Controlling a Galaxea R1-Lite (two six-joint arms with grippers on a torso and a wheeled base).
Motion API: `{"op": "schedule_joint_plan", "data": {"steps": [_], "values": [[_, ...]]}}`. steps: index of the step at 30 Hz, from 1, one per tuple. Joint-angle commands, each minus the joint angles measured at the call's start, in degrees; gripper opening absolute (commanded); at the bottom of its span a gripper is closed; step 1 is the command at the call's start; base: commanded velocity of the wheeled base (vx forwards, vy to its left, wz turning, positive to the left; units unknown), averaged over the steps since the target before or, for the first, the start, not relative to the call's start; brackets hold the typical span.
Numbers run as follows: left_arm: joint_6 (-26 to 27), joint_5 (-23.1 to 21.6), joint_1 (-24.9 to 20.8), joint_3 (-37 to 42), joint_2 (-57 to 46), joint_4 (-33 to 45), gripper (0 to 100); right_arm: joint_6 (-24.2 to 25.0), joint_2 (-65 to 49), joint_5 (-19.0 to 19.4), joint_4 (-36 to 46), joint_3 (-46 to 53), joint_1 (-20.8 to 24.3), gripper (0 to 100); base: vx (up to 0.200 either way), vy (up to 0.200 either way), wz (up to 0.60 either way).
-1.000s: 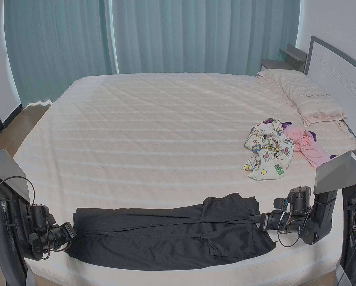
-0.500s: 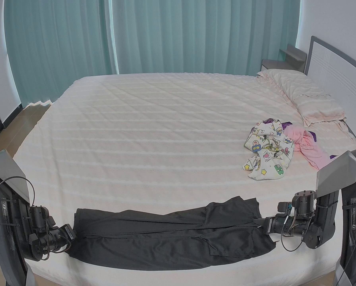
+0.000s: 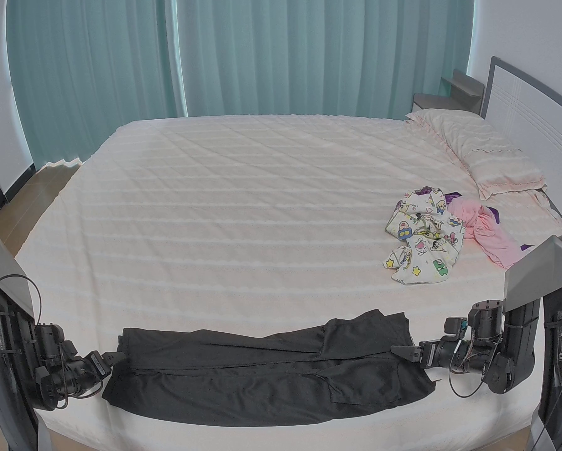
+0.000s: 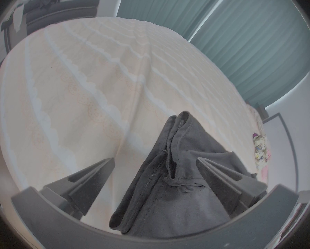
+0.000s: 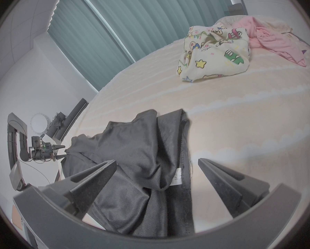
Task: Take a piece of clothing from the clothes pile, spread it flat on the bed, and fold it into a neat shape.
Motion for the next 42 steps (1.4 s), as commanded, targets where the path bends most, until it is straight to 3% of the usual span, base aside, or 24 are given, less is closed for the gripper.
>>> {"op": "schedule_joint_plan", "data": {"steps": [1,7,9,11,12,13,22,26,30,35,42], "values": [[-3.8,-4.4,5.7,1.3,-5.0,-1.0,100,1.0,-3.7,0.3,-0.7,1.1,-2.7,100,0.000,0.000,0.00],[-8.4,-6.5,5.7,1.3,-12.1,-1.0,100,6.8,-7.6,-0.4,-0.7,-2.0,-0.4,100,0.000,0.000,0.00],[-12.8,-5.9,1.9,1.4,-14.0,-1.0,100,14.6,-9.9,-2.2,-0.7,-3.0,5.5,100,0.000,0.000,0.00],[-18.1,-5.5,0.3,1.4,-14.8,-1.0,100,20.9,-10.1,-3.6,-0.7,-3.0,7.5,100,0.000,0.000,0.00],[-18.1,-5.5,0.3,1.4,-14.8,-1.0,100,20.9,-10.1,-3.6,-0.7,-3.0,7.5,100,-0.200,0.000,0.00],[-21.6,-5.6,0.3,1.4,-14.5,-1.0,100,23.2,-9.8,-3.8,-0.7,-3.0,7.5,100,-0.200,0.000,0.00],[-20.6,-5.5,0.3,1.5,-11.0,-0.1,100,23.9,-9.1,-3.7,-0.7,-2.1,5.2,100,-0.200,0.000,0.00],[-15.9,-5.0,0.3,1.5,-10.5,4.1,100,23.9,-8.5,-3.6,-0.7,-1.7,5.2,100,-0.200,0.000,0.00],[-11.4,-0.7,0.1,1.5,-8.9,6.1,100,23.9,-7.8,-3.7,-0.7,-2.0,5.2,100,0.000,0.000,0.00],[-11.1,4.4,-3.3,1.5,-5.9,5.7,100,23.7,-7.0,-3.7,-0.7,-2.0,5.5,100,0.000,0.000,0.00],[-13.8,5.2,-8.5,1.0,-5.9,4.2,100,23.7,-7.0,-3.6,-0.7,-2.1,5.5,100,0.000,0.000,0.00]]}}
